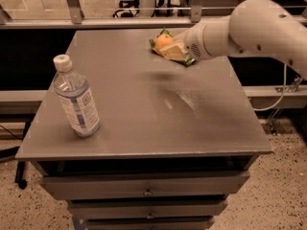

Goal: Move orange near green jalapeno chip bag

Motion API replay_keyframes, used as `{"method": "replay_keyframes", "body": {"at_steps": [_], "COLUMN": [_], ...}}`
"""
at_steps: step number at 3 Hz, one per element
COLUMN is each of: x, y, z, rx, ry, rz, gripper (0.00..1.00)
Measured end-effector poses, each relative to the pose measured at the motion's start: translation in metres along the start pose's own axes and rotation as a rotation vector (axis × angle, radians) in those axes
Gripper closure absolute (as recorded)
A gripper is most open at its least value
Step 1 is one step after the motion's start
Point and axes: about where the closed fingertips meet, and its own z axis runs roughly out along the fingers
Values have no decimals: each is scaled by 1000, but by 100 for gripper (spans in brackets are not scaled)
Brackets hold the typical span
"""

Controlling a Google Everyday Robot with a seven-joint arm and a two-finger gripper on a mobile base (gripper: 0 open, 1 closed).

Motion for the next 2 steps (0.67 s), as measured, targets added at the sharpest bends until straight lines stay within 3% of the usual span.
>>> {"method": "replay_keyframes", "body": {"at_steps": [1,2], "x": [32,61], "y": [-28,-50], "z": [-9,-5], "rx": [30,40], "ry": [84,126], "rz": [6,19], "gripper": [100,100]}}
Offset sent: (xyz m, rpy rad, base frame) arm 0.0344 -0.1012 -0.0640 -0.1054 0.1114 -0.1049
